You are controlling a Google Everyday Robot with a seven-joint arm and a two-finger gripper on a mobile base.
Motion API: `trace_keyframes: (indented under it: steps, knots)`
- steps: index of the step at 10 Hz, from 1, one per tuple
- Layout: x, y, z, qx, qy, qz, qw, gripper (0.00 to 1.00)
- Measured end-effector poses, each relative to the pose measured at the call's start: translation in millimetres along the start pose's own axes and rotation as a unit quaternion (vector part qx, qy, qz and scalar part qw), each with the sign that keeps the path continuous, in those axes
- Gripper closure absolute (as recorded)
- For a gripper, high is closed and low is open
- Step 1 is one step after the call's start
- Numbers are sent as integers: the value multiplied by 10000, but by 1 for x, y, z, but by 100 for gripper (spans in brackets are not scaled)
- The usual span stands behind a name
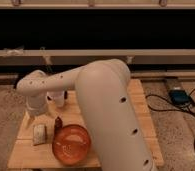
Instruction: Place the pepper on the white sponge
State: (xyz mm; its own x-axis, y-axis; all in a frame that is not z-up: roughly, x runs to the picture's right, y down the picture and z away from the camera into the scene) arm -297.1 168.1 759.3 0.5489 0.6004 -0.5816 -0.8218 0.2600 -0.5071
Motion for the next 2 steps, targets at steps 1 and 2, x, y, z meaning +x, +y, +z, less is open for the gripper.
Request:
trace_keyframes:
  steps: [1,2]
  knots:
    - [1,-1,0,20,10,2,10000,20]
    - [0,0,0,19,8,0,10000,20]
